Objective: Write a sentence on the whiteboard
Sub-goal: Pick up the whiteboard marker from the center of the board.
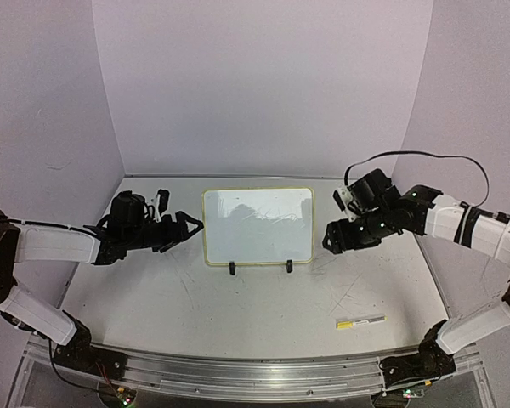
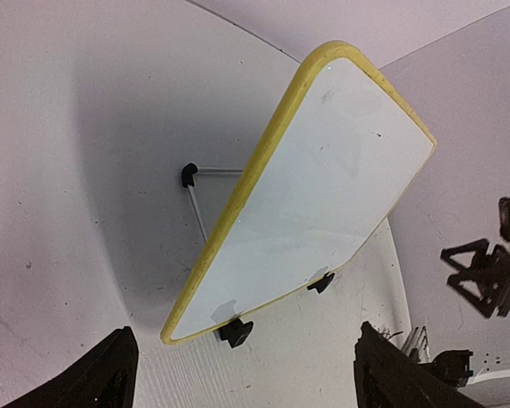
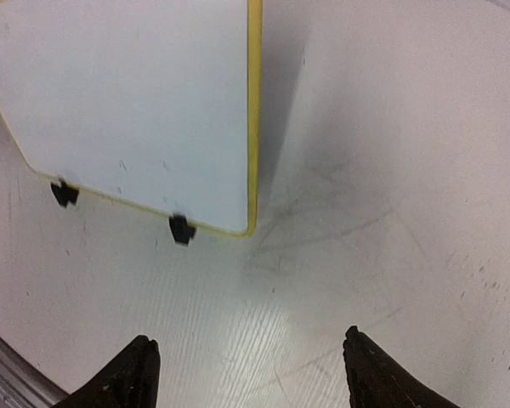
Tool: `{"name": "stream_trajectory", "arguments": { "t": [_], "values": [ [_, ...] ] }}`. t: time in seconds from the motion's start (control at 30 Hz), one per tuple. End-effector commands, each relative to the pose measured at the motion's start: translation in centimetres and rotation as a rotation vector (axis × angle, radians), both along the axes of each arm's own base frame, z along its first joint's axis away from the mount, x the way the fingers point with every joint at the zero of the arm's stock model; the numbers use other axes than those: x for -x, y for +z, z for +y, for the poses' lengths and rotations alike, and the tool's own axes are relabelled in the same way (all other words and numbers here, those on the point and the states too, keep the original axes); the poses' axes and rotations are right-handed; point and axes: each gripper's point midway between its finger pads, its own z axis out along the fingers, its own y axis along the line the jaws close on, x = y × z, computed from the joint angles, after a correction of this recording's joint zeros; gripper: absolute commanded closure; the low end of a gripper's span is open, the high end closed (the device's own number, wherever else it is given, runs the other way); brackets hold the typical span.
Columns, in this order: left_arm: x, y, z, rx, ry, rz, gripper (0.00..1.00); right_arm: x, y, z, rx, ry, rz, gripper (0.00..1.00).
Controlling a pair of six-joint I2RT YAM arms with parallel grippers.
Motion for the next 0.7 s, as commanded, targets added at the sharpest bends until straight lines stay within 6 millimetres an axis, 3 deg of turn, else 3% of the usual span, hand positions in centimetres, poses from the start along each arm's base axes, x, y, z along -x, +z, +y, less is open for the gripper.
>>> {"name": "stream_trajectory", "arguments": {
  "t": [0.0, 0.13, 0.27, 0.43, 0.57, 0.67],
  "values": [
    [-0.8, 3.2, -0.9, 0.026, -0.047, -0.107, 0.05, 7.6, -5.8, -2.9, 0.165, -0.010, 0.323, 0.25],
    [-0.9, 3.9, -1.4, 0.032, -0.069, -0.120, 0.03, 9.5, -7.3, -4.9, 0.145, -0.232, 0.422, 0.25],
    [-0.7, 4.5, -1.6, 0.044, -0.089, -0.131, 0.03, 11.1, -8.9, -7.3, 0.030, -0.585, 0.463, 0.25],
    [-0.3, 5.2, -1.7, 0.045, -0.109, -0.152, 0.02, 13.1, -11.2, -9.4, -0.135, -0.986, 0.532, 0.33],
    [0.4, 5.9, -1.8, 0.062, -0.140, -0.160, 0.02, 14.9, -13.7, -9.6, -0.209, -1.205, 0.643, 0.39],
    [0.9, 6.4, -1.8, 0.070, -0.154, -0.168, 0.02, 14.8, -15.2, -9.1, -0.261, -1.280, 0.676, 0.42]
  ]
}}
